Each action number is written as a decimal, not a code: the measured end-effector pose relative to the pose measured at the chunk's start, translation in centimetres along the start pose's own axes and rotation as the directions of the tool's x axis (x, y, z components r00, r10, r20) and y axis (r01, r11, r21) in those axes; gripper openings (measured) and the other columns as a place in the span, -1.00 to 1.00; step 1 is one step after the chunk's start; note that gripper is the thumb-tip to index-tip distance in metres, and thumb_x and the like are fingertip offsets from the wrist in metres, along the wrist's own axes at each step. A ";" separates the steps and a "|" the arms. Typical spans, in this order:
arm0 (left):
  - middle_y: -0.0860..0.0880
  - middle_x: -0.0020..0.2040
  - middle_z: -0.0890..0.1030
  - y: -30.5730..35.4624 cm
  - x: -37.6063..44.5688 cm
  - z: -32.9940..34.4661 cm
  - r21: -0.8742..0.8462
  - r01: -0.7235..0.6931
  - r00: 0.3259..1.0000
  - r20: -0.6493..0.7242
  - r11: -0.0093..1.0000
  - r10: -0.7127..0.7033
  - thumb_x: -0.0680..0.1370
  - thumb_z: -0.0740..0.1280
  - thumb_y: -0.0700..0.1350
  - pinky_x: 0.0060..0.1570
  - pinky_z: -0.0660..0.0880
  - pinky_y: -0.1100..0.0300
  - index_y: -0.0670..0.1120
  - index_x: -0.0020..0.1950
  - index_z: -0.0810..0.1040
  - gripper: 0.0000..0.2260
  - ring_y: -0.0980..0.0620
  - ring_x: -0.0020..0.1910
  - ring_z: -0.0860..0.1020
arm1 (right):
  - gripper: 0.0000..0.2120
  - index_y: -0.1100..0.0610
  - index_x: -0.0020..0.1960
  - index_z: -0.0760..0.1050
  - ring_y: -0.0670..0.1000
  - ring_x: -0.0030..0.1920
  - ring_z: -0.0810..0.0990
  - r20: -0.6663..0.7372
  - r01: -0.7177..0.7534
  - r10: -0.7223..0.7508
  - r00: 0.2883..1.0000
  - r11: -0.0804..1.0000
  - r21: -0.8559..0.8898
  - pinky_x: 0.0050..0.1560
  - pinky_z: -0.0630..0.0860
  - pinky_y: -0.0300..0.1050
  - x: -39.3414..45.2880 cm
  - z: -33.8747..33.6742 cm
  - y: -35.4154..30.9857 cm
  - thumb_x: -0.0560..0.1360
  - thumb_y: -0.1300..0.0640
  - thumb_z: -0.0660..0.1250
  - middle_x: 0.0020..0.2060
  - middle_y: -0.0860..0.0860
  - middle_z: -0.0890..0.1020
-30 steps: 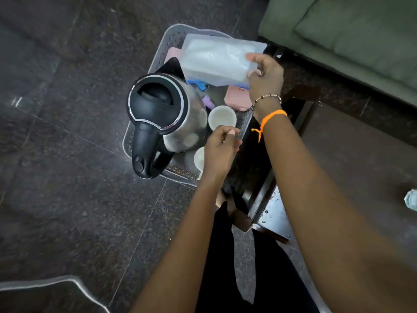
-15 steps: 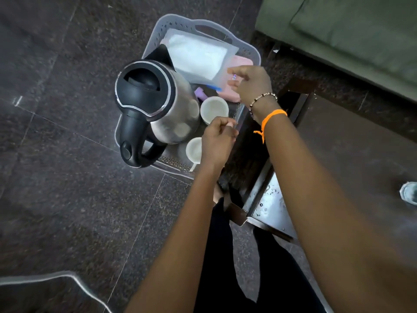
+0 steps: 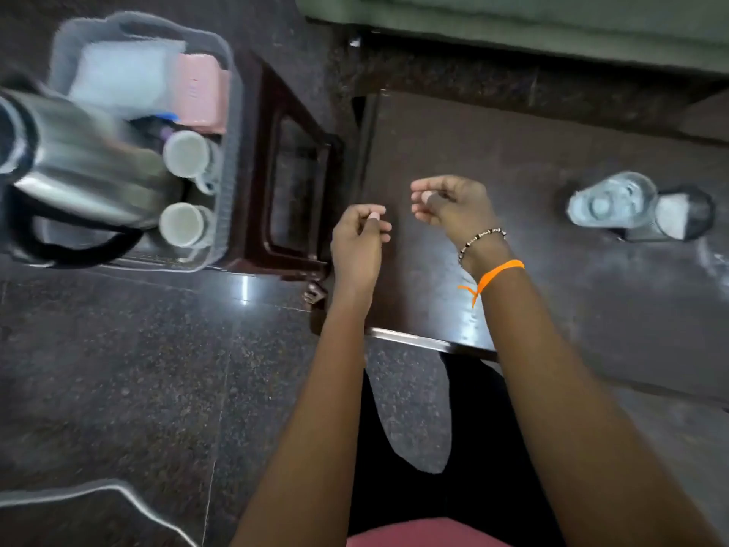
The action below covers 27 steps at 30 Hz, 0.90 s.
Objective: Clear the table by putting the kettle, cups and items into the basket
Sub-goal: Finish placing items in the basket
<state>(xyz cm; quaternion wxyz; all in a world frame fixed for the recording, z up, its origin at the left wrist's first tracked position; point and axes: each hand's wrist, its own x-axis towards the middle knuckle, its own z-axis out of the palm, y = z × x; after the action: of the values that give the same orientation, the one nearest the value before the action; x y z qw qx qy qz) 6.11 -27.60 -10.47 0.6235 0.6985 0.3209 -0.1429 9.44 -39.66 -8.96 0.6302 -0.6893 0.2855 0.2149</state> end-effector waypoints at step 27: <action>-0.04 0.52 0.22 -2.9 -7.1 30.6 0.527 -0.107 0.852 0.486 0.843 -0.195 0.59 0.14 -0.27 0.29 0.17 0.24 -0.07 0.53 0.06 -0.47 0.08 0.43 0.22 | -0.43 0.11 0.49 0.17 0.08 0.30 0.44 -0.371 -0.176 0.161 0.914 0.984 -0.005 0.14 0.46 -0.07 1.7 -35.3 11.9 0.52 0.42 0.10 0.44 0.05 0.34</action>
<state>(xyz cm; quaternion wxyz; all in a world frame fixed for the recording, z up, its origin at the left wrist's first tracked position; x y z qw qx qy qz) 5.06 -58.90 -14.01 0.4630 0.7708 0.1035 -0.4253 0.54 -75.38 -14.97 0.5309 -0.7023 0.4530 0.1402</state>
